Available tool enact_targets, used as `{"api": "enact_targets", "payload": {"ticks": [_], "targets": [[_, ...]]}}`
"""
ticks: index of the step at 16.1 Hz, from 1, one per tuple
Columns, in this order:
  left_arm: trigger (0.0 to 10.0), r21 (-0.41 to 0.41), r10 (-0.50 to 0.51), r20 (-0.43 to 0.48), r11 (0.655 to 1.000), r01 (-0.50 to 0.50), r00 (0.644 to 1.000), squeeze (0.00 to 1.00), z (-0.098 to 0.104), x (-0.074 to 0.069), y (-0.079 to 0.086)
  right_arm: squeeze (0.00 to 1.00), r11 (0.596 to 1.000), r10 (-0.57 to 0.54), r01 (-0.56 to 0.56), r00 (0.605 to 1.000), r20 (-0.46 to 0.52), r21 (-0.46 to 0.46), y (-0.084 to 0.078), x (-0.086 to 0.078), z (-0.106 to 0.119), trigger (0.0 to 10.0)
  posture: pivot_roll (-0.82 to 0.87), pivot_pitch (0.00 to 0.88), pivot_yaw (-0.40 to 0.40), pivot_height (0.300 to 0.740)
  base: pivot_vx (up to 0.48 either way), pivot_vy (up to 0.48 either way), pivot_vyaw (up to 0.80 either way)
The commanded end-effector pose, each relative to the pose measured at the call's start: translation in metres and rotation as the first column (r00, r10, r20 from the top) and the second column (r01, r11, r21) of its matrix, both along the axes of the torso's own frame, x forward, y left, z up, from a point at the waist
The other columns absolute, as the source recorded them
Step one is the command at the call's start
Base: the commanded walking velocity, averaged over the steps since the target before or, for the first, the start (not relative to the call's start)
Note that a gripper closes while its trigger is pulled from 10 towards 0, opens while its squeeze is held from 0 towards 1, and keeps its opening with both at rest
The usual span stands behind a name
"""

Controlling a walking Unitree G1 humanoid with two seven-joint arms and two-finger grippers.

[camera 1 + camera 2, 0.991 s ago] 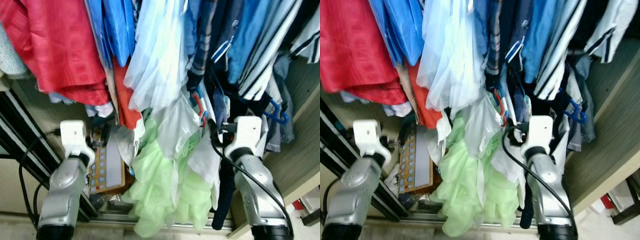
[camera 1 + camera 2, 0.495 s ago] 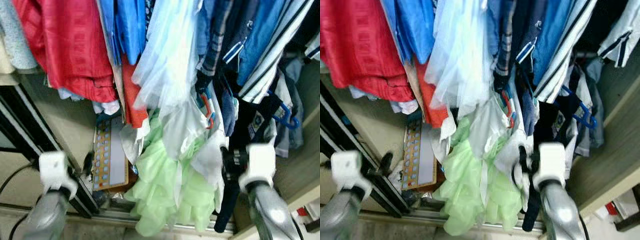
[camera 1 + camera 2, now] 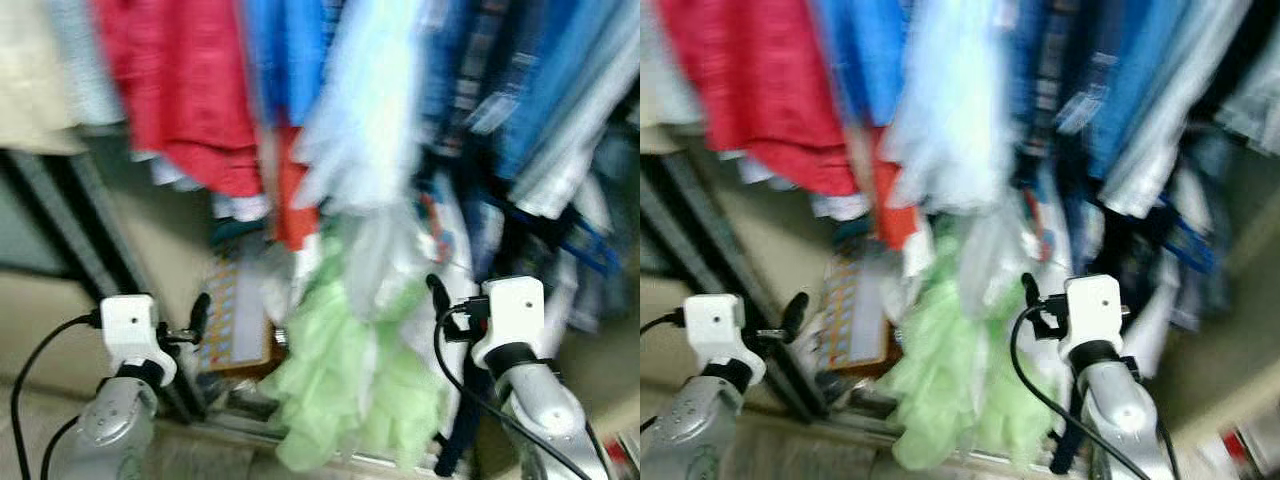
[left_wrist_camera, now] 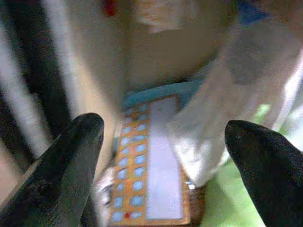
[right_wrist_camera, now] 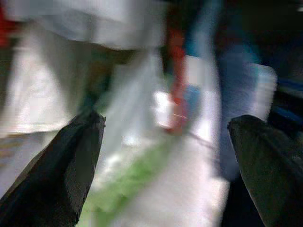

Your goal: Clean up the room

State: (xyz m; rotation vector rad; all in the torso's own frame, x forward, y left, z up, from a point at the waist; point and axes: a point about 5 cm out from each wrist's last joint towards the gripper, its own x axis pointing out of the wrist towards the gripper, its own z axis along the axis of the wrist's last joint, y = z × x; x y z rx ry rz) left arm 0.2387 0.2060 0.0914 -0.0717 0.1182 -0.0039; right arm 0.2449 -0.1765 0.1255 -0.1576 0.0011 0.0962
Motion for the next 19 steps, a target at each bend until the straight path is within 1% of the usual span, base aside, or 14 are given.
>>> {"api": "enact_targets", "payload": {"ticks": [1, 2, 3, 4, 8, 10, 11, 12, 13, 14, 15, 16, 18, 19], "targets": [[10.0, 0.008, 0.006, -0.002, 1.000, -0.006, 1.000, 0.00, 0.001, 0.000, -0.001, 0.00, 1.000, 0.002, -0.002, 1.000, -0.003, 0.002, 0.001, 0.001, 0.000, 10.0, 0.05, 0.000, -0.011, 0.740, 0.000, 0.000, 0.80], [10.0, 0.003, 0.004, -0.001, 1.000, -0.004, 1.000, 0.00, 0.000, 0.001, -0.002, 0.00, 1.000, 0.010, -0.010, 1.000, -0.006, 0.001, 0.002, 0.002, -0.001, 10.0, 0.04, 0.000, -0.016, 0.740, 0.000, 0.000, 0.80], [10.0, 0.017, -0.080, 0.010, 0.997, 0.080, 0.997, 0.00, 0.002, 0.005, -0.013, 0.00, 1.000, 0.020, -0.019, 1.000, -0.005, 0.004, 0.006, 0.006, 0.000, 10.0, 0.04, 0.000, -0.018, 0.740, 0.000, 0.000, 0.80], [10.0, 0.022, -0.103, 0.011, 0.994, 0.103, 0.995, 0.00, 0.002, 0.005, -0.016, 0.00, 1.000, 0.027, -0.027, 1.000, -0.001, -0.001, 0.008, 0.007, 0.000, 10.0, 0.04, 0.000, -0.019, 0.740, 0.000, 0.000, 0.80], [10.0, 0.094, -0.065, 0.023, 0.994, 0.063, 0.998, 0.00, 0.006, 0.008, -0.014, 0.00, 0.998, 0.045, -0.045, 0.999, -0.005, 0.039, 0.012, 0.010, -0.001, 10.0, 0.04, 0.000, -0.004, 0.740, 0.000, 0.000, 0.80], [10.0, 0.080, -0.030, 0.024, 0.996, 0.028, 0.999, 0.00, 0.004, 0.007, -0.014, 0.00, 0.998, 0.050, -0.051, 0.999, 0.003, 0.040, 0.013, 0.015, -0.002, 10.0, 0.04, 0.000, 0.003, 0.740, 0.000, 0.000, 0.80], [10.0, 0.071, -0.004, 0.022, 0.997, 0.003, 1.000, 0.00, 0.004, 0.011, -0.014, 0.00, 0.998, 0.050, -0.050, 0.999, 0.009, 0.037, 0.014, 0.019, -0.003, 10.0, 0.05, 0.000, 0.009, 0.740, 0.000, 0.000, 0.80], [10.0, 0.070, 0.001, 0.023, 0.998, -0.003, 1.000, 0.00, 0.004, 0.012, -0.014, 0.00, 0.998, 0.049, -0.049, 0.999, 0.009, 0.037, 0.014, 0.021, -0.003, 10.0, 0.05, 0.000, 0.009, 0.740, 0.000, 0.000, 0.80], [10.0, 0.084, -0.021, 0.011, 0.996, 0.020, 1.000, 0.00, 0.006, 0.022, -0.018, 0.00, 0.998, 0.052, -0.052, 0.998, 0.023, 0.018, 0.015, 0.027, -0.003, 10.0, 0.04, 0.000, -0.019, 0.740, 0.000, 0.000, 0.80], [10.0, 0.091, -0.043, 0.010, 0.995, 0.042, 0.999, 0.00, 0.009, 0.028, -0.019, 0.00, 0.998, 0.057, -0.057, 0.998, 0.036, 0.003, 0.015, 0.029, 0.001, 10.0, 0.03, 0.000, -0.029, 0.740, 0.000, 0.000, 0.80], [10.0, 0.099, -0.080, 0.028, 0.992, 0.077, 0.996, 0.00, 0.015, 0.035, -0.022, 0.00, 0.999, 0.053, -0.053, 0.998, 0.045, -0.006, 0.011, 0.032, 0.006, 10.0, 0.02, 0.000, -0.048, 0.740, 0.000, 0.000, 0.80], [10.0, 0.102, -0.096, 0.049, 0.991, 0.091, 0.994, 0.00, 0.020, 0.044, -0.022, 0.00, 0.999, 0.043, -0.043, 0.998, 0.040, -0.013, 0.008, 0.034, 0.007, 10.0, 0.02, 0.000, -0.056, 0.740, 0.000, 0.000, 0.80], [10.0, 0.097, -0.079, 0.067, 0.993, 0.072, 0.995, 0.00, 0.023, 0.051, -0.021, 0.00, 0.998, 0.061, -0.061, 0.997, 0.041, -0.002, 0.011, 0.038, 0.006, 10.0, 0.02, 0.000, -0.038, 0.740, 0.000, 0.000, 0.80], [10.0, 0.087, -0.076, 0.067, 0.994, 0.070, 0.995, 0.00, 0.022, 0.051, -0.022, 0.00, 0.997, 0.074, -0.074, 0.996, 0.044, -0.007, 0.014, 0.039, 0.005, 10.0, 0.02, 0.000, -0.028, 0.740, 0.000, 0.000, 0.80]]}}
